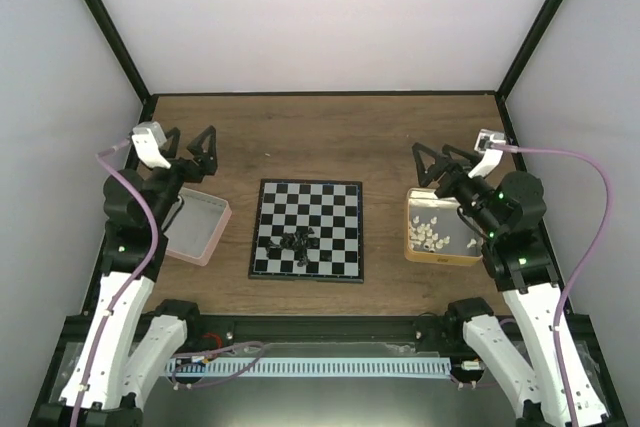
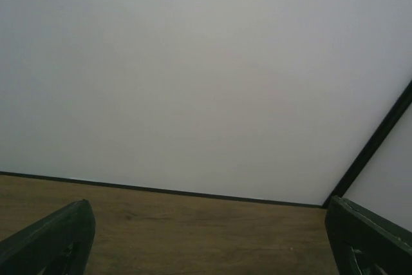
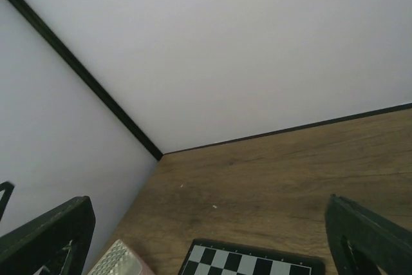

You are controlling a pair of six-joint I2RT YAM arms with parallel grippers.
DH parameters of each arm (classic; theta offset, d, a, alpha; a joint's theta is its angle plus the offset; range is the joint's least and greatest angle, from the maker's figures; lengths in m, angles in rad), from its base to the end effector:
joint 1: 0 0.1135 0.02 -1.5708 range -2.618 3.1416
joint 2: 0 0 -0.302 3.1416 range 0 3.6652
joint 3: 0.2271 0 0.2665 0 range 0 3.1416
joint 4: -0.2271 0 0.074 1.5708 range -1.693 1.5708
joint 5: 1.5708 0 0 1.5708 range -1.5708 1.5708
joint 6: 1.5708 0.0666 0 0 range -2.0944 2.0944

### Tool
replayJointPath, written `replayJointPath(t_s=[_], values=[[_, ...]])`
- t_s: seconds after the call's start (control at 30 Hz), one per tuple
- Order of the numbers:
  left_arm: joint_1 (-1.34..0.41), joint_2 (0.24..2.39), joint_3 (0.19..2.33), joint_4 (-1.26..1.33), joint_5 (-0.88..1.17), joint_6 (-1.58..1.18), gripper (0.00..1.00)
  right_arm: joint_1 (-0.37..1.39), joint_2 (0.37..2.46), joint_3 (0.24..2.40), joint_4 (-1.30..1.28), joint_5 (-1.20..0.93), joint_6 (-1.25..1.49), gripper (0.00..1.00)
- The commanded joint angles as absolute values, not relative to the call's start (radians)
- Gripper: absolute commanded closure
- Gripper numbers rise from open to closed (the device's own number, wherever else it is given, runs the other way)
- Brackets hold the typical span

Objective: Set up the chess pieces on the board
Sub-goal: Pick up the chess piece from the chessboard.

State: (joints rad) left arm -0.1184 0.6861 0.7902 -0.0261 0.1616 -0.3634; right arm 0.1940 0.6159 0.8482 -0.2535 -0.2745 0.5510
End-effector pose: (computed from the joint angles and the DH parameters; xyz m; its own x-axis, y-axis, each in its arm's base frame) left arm 0.1751 -0.0316 0.4024 -0.0257 -0.3502 -0.9363 0.2854 0.8951 -0.3426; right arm 0.1441 0.0467 0.4032 -0.2541 0.4637 -0.8488 -0.3738 0.7623 0.5283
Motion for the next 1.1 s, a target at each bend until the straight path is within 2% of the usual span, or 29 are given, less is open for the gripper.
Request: replayJointPath(t_s=[0.0,0.13,0.27,0.47,0.53,0.7,1.07], values=[[-0.100,0.709,0.773,0.122,0.280,-0.408,0.00,0.168,0.664,0.856,-0.213,-0.424,0.533,0.00],[-0.095,0.725,0.759,0.142,0.332,-0.395,0.00,0.165,0.747,0.854,-0.174,-0.537,0.547,0.01],[-0.092,0.725,0.737,0.164,0.408,-0.352,0.00,0.204,0.836,0.846,-0.104,-0.621,0.566,0.06],[-0.091,0.727,0.731,0.179,0.491,-0.314,0.00,0.408,0.976,0.873,-0.103,-0.472,0.554,0.09],[-0.091,0.731,0.737,0.173,0.500,-0.310,0.00,0.488,1.042,0.895,-0.132,-0.405,0.558,0.16],[-0.091,0.739,0.735,0.166,0.503,-0.312,0.00,0.630,1.152,0.873,-0.116,-0.274,0.604,0.20],[-0.091,0.732,0.719,0.158,0.474,-0.314,0.00,0.843,1.410,0.942,-0.306,-0.013,0.656,0.47]])
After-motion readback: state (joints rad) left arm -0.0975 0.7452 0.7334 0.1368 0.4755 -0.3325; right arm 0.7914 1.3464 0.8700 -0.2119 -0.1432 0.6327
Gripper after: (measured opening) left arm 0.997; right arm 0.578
